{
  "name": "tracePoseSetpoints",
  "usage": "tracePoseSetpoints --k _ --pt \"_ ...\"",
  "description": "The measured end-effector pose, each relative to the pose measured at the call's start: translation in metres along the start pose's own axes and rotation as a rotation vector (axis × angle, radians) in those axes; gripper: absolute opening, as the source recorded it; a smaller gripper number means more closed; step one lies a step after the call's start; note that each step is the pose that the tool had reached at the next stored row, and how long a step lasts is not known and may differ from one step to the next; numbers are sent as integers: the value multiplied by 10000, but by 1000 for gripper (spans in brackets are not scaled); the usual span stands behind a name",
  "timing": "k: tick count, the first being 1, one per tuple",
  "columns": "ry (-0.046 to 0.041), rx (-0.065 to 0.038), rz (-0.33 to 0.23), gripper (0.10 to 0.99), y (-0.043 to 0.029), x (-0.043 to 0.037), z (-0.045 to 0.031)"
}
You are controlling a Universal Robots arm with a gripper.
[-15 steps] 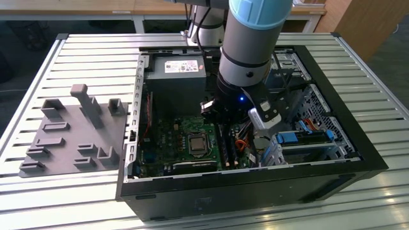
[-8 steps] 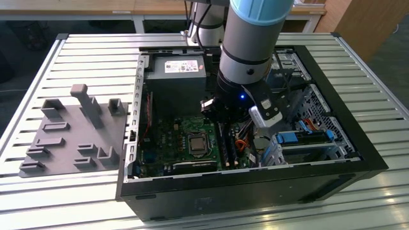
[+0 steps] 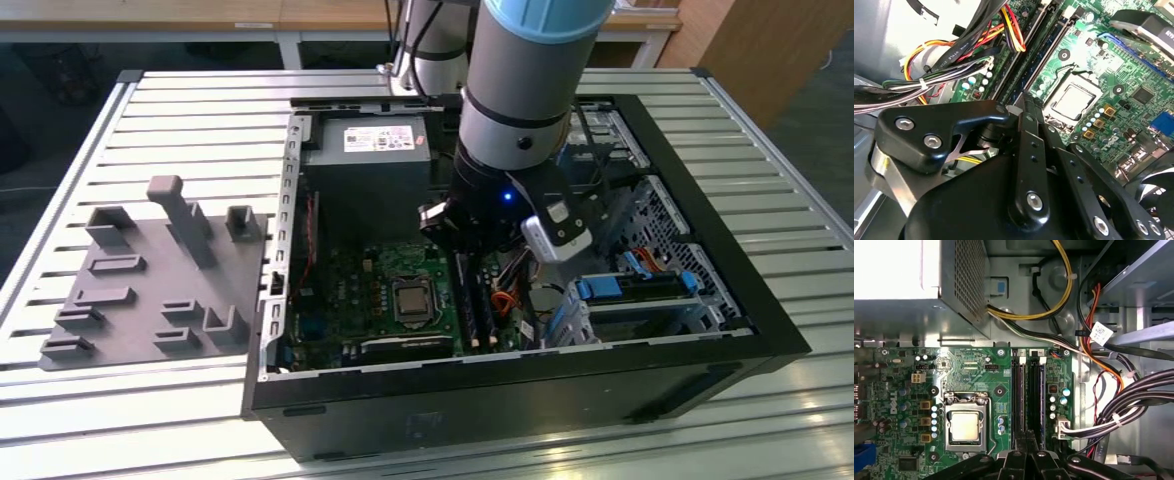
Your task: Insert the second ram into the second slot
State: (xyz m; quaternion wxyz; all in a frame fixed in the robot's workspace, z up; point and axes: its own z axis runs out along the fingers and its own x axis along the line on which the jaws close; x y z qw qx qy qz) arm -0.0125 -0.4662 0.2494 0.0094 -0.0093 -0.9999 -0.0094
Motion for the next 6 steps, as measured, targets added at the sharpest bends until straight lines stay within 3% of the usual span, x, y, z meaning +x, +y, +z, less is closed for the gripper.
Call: tracePoseSetpoints --k 6 --pt "1 1 0 106 0 0 -1"
